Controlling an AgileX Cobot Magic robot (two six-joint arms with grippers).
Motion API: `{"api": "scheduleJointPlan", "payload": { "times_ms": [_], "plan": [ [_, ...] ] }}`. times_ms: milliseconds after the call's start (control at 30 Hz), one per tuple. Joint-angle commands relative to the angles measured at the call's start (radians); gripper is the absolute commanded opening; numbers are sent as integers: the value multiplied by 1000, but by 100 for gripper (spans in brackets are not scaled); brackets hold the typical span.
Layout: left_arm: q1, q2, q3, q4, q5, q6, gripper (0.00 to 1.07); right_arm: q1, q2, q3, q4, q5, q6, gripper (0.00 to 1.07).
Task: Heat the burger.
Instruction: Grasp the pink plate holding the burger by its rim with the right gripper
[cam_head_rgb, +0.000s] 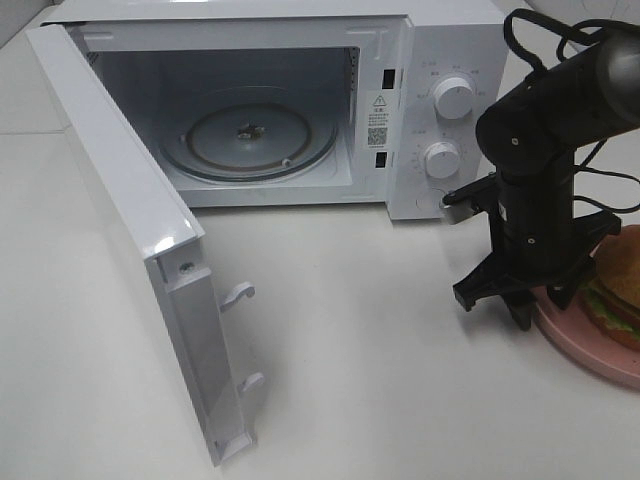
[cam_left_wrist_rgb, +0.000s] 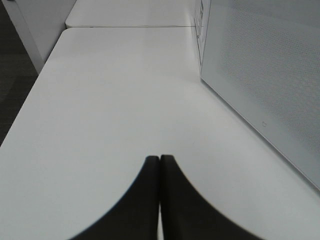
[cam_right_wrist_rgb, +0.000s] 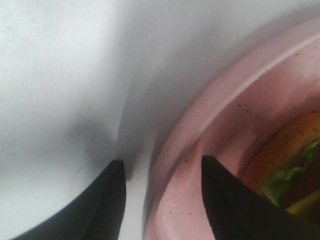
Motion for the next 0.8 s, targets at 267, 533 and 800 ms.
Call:
{"api": "scheduleJointPlan", "payload": {
  "times_ms": [267, 533, 800],
  "plan": [
    [3, -21, 2, -5, -13, -1, 0, 1, 3, -1, 2, -1, -7, 46],
    [3, -21, 2, -5, -13, -1, 0, 1, 3, -1, 9, -23, -7, 46],
    [3, -21, 2, -5, -13, -1, 0, 1, 3, -1, 9, -26, -7, 46]
  ]
}}
